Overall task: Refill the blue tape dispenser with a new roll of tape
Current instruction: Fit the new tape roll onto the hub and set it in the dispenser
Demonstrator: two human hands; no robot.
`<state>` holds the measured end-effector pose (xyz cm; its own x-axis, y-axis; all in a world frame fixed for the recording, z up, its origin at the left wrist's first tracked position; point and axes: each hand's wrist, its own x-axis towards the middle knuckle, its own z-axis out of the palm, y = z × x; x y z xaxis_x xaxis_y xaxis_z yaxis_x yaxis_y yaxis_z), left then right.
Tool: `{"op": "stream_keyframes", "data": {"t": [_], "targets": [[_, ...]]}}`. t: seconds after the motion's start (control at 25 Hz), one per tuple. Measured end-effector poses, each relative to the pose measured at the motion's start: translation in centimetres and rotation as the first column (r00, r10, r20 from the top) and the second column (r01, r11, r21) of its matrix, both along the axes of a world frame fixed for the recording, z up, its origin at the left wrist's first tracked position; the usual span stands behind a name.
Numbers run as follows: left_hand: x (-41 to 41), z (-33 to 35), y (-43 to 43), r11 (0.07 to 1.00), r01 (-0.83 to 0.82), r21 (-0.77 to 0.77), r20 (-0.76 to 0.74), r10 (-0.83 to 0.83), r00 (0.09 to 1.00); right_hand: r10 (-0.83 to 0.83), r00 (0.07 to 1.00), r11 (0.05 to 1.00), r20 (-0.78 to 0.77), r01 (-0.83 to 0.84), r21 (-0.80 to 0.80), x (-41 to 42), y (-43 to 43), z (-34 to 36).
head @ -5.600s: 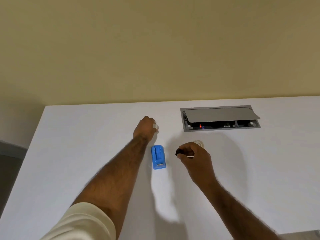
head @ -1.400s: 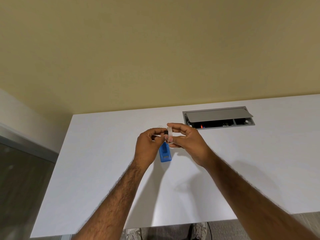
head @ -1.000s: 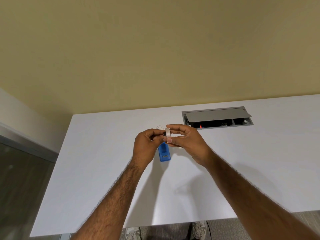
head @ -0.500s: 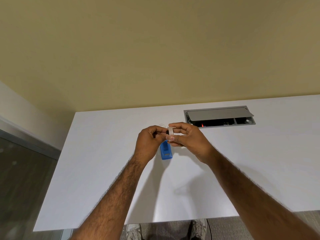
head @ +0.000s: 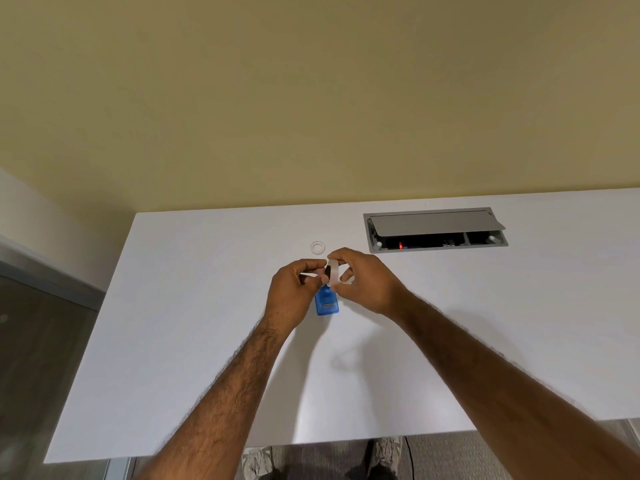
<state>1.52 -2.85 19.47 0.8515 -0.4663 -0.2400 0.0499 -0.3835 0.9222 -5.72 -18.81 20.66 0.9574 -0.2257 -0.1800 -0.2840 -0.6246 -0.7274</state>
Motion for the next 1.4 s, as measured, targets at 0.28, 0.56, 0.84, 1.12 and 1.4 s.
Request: {"op": "stream_keyframes", "data": {"t": [0.28,0.56,0.84,1.12,1.4], "targets": [[1.1,-6.2,-0.5,0.978,-0.060,0.199,-0.067,0.075,0.995,-0.007,1.000,0.987,-0.014,0.004,-0.160,2.3,-1.0,-6.2],[1.9,-10.7,-1.9,0.954,-0.006,0.300,-0.051,0.023,0.998,0.002,0.993,0.973,-0.115,-0.029,-0.231,4.2,-0.8,-11.3],[1.4,-13.3,-1.6,0.931,0.045,0.363,-0.054,-0.027,0.998,0.039,0.993,0.971,-0.114,-0.065,-0.229,5.5,-0.9,-13.2],[1.6,-13.8,-1.5,0.924,0.051,0.378,-0.037,-0.040,0.999,0.054,0.987,0.969,-0.154,-0.089,-0.231,5.6,-1.0,-14.7],[1.6,-13.9,-1.5,0.930,0.050,0.364,-0.048,-0.035,0.998,0.050,0.983,0.968,-0.174,-0.091,-0.232,5.6,-0.8,-15.2]]}}
